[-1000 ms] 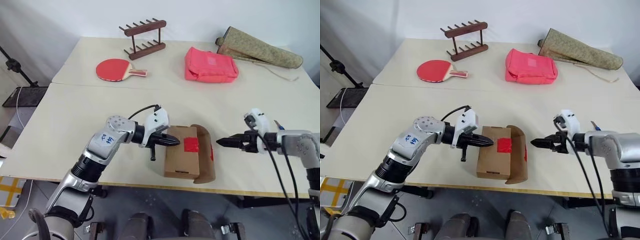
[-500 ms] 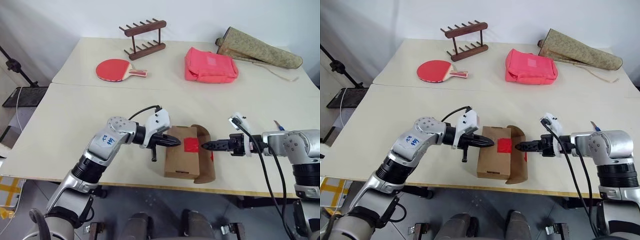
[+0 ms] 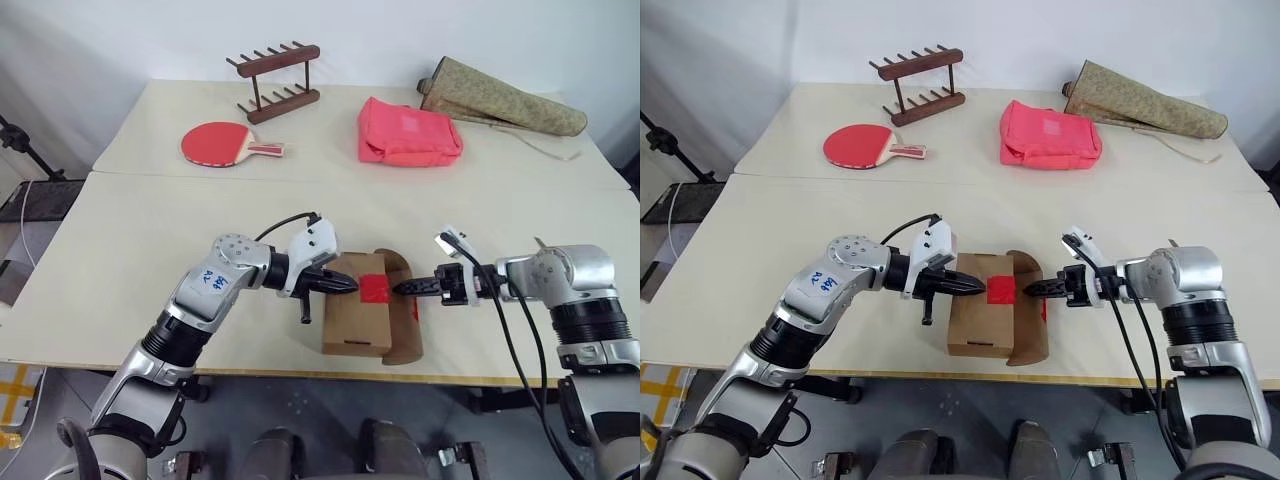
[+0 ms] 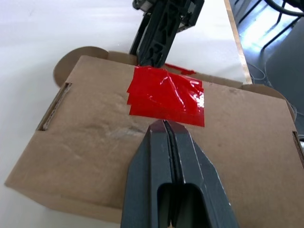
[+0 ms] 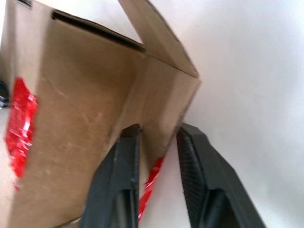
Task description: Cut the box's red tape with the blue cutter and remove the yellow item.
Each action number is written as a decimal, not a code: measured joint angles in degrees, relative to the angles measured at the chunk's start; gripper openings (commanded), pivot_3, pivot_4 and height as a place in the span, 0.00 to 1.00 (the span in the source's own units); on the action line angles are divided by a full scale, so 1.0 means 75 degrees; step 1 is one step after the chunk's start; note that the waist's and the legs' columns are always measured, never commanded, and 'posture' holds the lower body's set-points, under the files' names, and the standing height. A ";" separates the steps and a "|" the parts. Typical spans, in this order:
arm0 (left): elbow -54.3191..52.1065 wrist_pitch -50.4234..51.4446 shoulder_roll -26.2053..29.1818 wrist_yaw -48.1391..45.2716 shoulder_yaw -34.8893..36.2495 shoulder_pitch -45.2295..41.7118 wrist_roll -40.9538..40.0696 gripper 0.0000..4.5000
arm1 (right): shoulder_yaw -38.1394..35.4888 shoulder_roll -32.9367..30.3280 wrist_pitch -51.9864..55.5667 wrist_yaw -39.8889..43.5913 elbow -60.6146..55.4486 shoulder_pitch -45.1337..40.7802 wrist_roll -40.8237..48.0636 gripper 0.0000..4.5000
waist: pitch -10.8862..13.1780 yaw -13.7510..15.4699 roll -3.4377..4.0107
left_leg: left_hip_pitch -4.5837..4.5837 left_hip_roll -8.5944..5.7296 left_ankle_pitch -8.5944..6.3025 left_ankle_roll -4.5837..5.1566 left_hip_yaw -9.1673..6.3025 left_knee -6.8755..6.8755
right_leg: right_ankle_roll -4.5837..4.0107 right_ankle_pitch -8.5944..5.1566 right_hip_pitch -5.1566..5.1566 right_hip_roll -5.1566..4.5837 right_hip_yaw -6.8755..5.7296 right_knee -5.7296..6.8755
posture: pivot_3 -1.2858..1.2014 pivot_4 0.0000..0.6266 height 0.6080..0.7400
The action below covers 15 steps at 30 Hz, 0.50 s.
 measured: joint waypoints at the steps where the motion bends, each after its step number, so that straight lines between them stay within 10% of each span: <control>1: -0.0008 0.0000 0.0006 0.0003 0.0006 0.0013 0.0000 0.00 | 0.0051 0.0077 0.0018 0.0085 0.0147 -0.0083 -0.0006 0.27 | -0.0001 -0.0018 0.0001 | 0.0001 0.0000 -0.0001 -0.0001 0.0001 0.0000 | 0.0000 0.0000 -0.0001 0.0000 0.0001 0.0001 | 0.52 0.24 1.00; 15: -0.0336 0.0121 0.0066 0.0113 0.0125 0.0332 -0.0003 0.00 | 0.0526 0.0435 0.0077 0.0572 0.0637 -0.0320 -0.0373 0.00 | -0.0059 -0.0031 -0.0047 | 0.0011 0.0009 -0.0028 -0.0049 -0.0027 0.0002 | -0.0011 0.0003 0.0021 -0.0001 0.0002 -0.0010 | 0.52 0.24 1.00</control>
